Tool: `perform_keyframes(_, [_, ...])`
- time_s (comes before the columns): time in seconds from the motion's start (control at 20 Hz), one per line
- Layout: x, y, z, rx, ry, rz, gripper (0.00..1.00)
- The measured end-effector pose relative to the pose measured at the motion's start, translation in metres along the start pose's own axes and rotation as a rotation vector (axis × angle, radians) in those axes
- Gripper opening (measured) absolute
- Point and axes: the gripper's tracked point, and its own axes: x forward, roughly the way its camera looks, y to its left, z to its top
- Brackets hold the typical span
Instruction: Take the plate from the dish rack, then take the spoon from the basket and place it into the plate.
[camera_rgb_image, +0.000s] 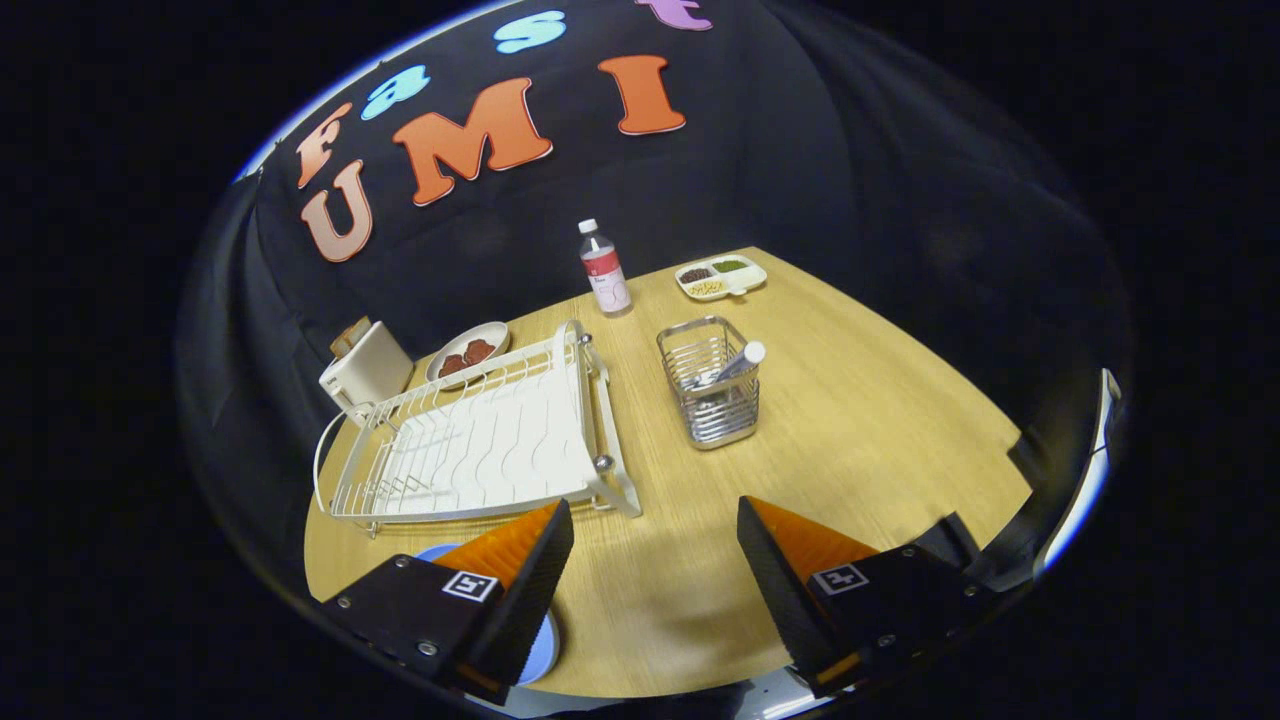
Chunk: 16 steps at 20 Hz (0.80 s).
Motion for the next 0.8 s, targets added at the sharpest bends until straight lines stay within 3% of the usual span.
perform_keyframes(0.3, [0.022, -0.035, 0.056, -0.128, -0.097, -0.038, 0.99])
perform_keyframes(0.5, [0.048, -0.044, 0.065, -0.192, -0.085, -0.007, 0.94])
perform_keyframes(0.8, [0.084, -0.051, 0.065, -0.242, -0.088, 0.048, 0.60])
